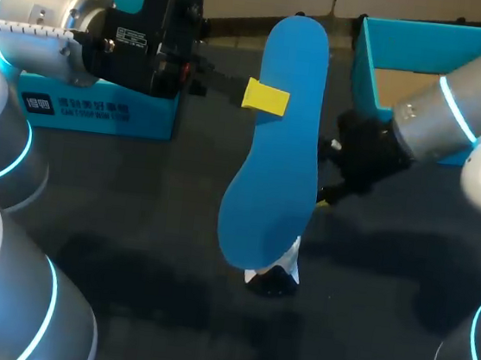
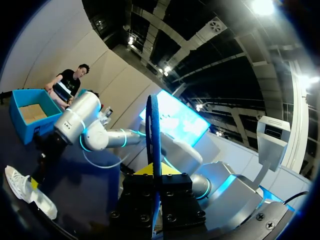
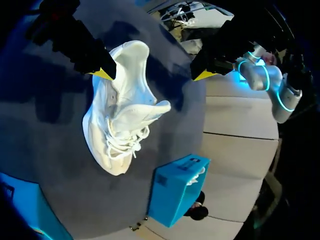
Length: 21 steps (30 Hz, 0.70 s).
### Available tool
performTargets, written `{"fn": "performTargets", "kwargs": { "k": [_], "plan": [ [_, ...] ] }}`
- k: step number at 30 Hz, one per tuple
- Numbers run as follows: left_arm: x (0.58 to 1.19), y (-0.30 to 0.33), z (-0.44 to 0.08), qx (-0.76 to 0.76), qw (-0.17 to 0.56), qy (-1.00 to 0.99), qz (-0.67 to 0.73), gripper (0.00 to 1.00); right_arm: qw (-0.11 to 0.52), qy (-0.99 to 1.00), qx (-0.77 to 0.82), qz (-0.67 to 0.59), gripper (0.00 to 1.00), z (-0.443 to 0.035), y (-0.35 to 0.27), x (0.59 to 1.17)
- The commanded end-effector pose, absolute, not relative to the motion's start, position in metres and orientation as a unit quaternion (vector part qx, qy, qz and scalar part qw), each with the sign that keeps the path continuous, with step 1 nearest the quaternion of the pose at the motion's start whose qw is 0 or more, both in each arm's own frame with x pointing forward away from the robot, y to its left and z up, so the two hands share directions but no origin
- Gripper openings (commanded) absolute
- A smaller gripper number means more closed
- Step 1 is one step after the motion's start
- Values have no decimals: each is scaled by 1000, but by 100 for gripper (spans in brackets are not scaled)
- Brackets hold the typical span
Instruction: Take the shoe out of the shoebox, open the shoe tongue, remove and reinsert the insole, then place the shoe into the shoebox
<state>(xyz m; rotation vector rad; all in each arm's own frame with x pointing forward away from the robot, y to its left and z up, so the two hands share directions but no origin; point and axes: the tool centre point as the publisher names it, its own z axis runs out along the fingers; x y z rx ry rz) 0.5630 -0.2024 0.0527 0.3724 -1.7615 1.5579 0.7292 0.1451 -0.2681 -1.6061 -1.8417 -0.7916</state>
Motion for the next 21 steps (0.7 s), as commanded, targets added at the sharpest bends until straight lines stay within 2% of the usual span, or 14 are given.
{"fn": "performTargets", "kwargs": {
  "k": [1, 6, 11, 21],
  "plan": [
    [563, -203, 52, 146, 371, -687, 607, 0, 314, -657, -587, -354, 100, -255, 134, 722],
    [563, -203, 52, 146, 371, -687, 607, 0, 328, -626, -581, -403, 100, -229, 126, 723],
    [563, -203, 52, 146, 371, -687, 607, 0, 322, -628, -578, -409, 100, -213, 121, 723],
    [563, -203, 52, 146, 371, -687, 607, 0, 348, -596, -567, -449, 100, -183, 113, 722]
  ]
}}
